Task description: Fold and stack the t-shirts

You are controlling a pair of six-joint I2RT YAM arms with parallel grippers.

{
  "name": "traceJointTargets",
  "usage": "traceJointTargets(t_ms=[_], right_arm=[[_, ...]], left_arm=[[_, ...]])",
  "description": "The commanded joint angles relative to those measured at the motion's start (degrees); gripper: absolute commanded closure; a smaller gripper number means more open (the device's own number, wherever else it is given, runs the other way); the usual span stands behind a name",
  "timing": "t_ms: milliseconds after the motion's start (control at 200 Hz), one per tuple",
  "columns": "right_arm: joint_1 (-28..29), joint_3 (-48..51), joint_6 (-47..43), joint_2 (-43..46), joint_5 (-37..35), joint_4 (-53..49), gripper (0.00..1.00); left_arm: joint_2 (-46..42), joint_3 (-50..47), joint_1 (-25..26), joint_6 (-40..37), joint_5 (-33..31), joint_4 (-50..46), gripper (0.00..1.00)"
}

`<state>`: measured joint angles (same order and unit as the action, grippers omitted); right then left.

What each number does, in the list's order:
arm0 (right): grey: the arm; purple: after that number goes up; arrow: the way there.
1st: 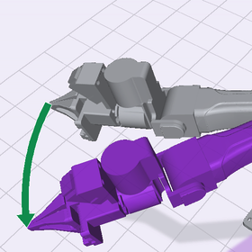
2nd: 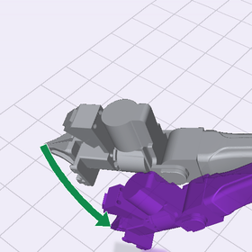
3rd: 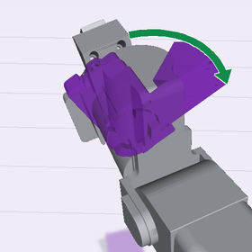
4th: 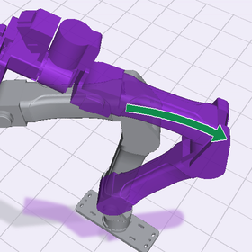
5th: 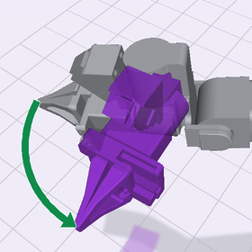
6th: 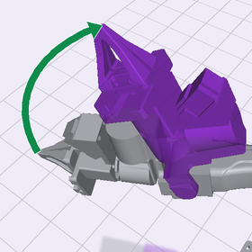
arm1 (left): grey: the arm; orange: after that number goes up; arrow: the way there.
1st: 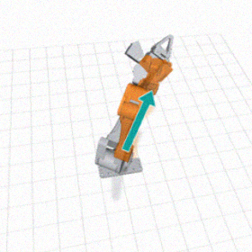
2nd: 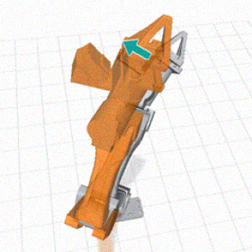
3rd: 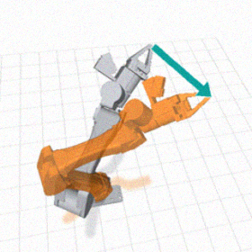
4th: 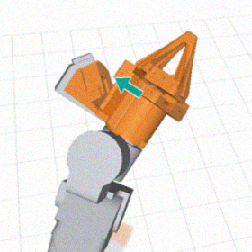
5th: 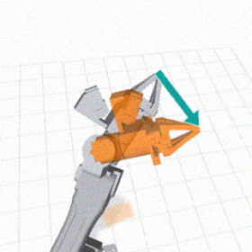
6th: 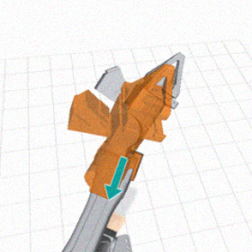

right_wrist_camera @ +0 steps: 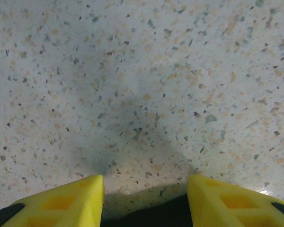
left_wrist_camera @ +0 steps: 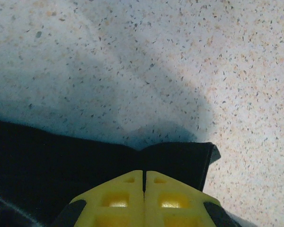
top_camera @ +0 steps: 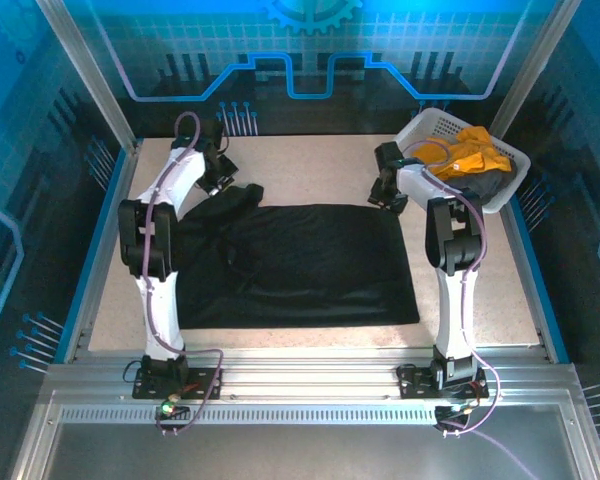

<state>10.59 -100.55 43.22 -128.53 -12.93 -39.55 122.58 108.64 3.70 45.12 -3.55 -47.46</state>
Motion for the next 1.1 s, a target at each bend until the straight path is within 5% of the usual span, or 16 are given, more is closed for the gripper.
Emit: traceJointTargets(t_ms=[0, 275, 700, 970, 1095], right_arm=[[1.2, -0.8, -0.9, -1.6, -1.5, -5.9, 0.51], [2.1, 0.6, -2.0, 2.5, -4.9, -8.3, 0.48], [3.1, -0.9, -12.0, 0.5, 0.4, -8.6, 0.43], [2.9, -1.3, -11.8, -1.2, 1.0, -10.8, 0.51], [2.5, -1.6, -12.0, -1.5, 0.6, -10.7, 0.69]], left_arm=[[-4.9, -1.9, -0.1, 0.7, 1.1, 0.6, 1.0], [-9.7, -6.8, 0.2, 0.6, 0.9, 0.5, 1.0], [-13.9, -12.8, 0.2, 0.2, 1.7, 1.2, 1.0], [-15.7, -15.2, 0.3, 0.6, 1.7, 1.2, 1.0], [-18.2, -16.4, 0.4, 0.9, 0.2, 0.0, 1.0]])
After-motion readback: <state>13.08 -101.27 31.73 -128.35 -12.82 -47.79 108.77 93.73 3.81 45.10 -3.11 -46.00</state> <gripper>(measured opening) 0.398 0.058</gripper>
